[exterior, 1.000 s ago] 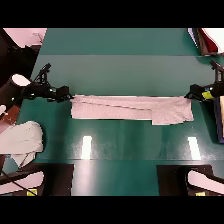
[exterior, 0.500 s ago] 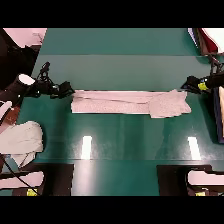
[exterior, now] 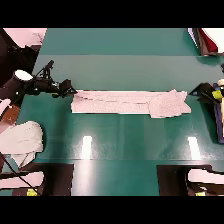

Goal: Fold the shirts.

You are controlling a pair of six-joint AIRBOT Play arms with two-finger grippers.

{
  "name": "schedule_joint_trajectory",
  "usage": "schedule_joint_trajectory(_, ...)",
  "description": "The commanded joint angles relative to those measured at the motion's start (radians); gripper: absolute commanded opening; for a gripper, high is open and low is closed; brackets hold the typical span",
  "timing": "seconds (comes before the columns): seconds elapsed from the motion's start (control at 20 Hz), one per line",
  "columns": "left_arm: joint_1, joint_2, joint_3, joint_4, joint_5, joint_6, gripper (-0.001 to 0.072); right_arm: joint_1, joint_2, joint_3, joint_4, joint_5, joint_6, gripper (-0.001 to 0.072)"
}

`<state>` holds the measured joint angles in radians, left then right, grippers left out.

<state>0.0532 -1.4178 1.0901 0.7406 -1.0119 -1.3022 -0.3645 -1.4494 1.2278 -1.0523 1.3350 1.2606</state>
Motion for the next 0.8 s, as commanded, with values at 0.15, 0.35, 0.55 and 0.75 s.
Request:
schedule_joint_trajectory(0.15, -0.119, 0.000, 0.006, -0.037, -0.045, 0.020, 0.0019, -0.111, -0.117, -0.047, 0.114, 0.054, -0.193, 0.0623)
schedule_joint_trajectory(0.35, -0.210, 0.000, 0.006, -0.039, -0.052, 0.019, 0.0019, -0.071, -0.235, 0.066, 0.143, 0.097, -0.207, 0.0612)
schedule_joint_trajectory(0.55, -0.279, 0.000, 0.006, -0.039, -0.053, 0.019, 0.0019, 0.011, -0.312, 0.156, 0.144, 0.133, -0.207, 0.0593)
schedule_joint_trajectory(0.75, -0.337, 0.000, 0.006, -0.038, -0.052, 0.018, 0.0019, 0.082, -0.349, 0.158, 0.145, 0.158, -0.207, 0.0592)
